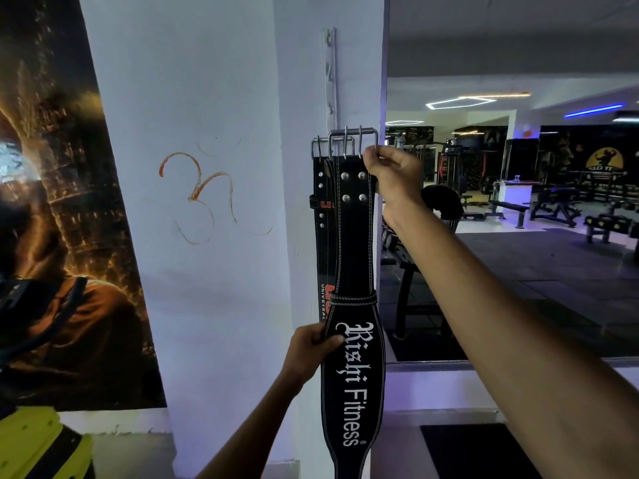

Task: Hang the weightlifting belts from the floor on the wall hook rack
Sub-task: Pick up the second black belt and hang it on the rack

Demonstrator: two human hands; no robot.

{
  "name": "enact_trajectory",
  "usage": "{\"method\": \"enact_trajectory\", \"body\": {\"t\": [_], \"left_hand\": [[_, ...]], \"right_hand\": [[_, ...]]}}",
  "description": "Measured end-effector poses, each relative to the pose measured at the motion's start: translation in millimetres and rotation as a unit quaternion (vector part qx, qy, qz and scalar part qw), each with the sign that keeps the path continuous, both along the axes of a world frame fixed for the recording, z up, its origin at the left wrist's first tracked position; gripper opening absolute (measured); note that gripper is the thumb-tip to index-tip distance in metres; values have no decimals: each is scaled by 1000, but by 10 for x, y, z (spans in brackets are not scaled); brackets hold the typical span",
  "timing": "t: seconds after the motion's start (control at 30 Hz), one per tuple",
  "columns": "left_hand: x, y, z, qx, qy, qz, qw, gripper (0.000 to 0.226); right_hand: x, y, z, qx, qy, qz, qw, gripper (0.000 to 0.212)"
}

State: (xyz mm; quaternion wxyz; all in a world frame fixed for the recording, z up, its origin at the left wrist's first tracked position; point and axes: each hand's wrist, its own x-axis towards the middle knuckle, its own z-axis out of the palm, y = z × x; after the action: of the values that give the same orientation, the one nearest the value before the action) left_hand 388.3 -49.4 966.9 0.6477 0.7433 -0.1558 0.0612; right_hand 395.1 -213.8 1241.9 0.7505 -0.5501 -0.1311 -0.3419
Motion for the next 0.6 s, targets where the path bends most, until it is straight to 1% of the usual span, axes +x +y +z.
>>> {"method": "enact_trajectory", "body": {"t": [0.07,0.1,0.13,0.17,0.2,0.27,0.33,0.4,0.43,0.47,0.53,0.6], "left_hand": [[-6,63,-102,54,3,-28,998,22],[-1,91,-113,82,1,-27,996,35],[14,122,-84,99,1,-14,995,53],[44,135,-14,98,1,-1,995,68],[31,121,139,74,5,7,997,70],[-2,26,588,-5,-6,32,999,48],[12,-90,1115,-61,-79,72,992,30],[74,-181,1575,-86,-177,108,974,17],[98,-212,1765,-89,-223,118,964,18],[110,-242,1934,-82,-258,128,954,25],[121,-291,2172,-61,-292,150,942,36],[148,-345,2266,-51,-306,159,937,38]], "right_hand": [[6,-20,-42,3,6,2,1000,26],[18,-34,-73,2,9,2,1000,25],[29,-47,-106,-1,13,3,1000,25],[41,-59,-142,-5,16,4,1000,24],[53,-66,-175,-7,18,4,1000,25],[80,-63,-231,-13,23,-1,1000,26],[97,-47,-278,-17,21,-1,1000,28],[129,-37,-325,-40,2,-8,999,30],[145,-36,-344,-61,-7,-13,998,27],[161,-41,-357,-83,-16,-16,996,23],[168,-70,-354,-112,-29,-22,993,22],[181,-127,-330,-109,-38,-15,993,20]]}}
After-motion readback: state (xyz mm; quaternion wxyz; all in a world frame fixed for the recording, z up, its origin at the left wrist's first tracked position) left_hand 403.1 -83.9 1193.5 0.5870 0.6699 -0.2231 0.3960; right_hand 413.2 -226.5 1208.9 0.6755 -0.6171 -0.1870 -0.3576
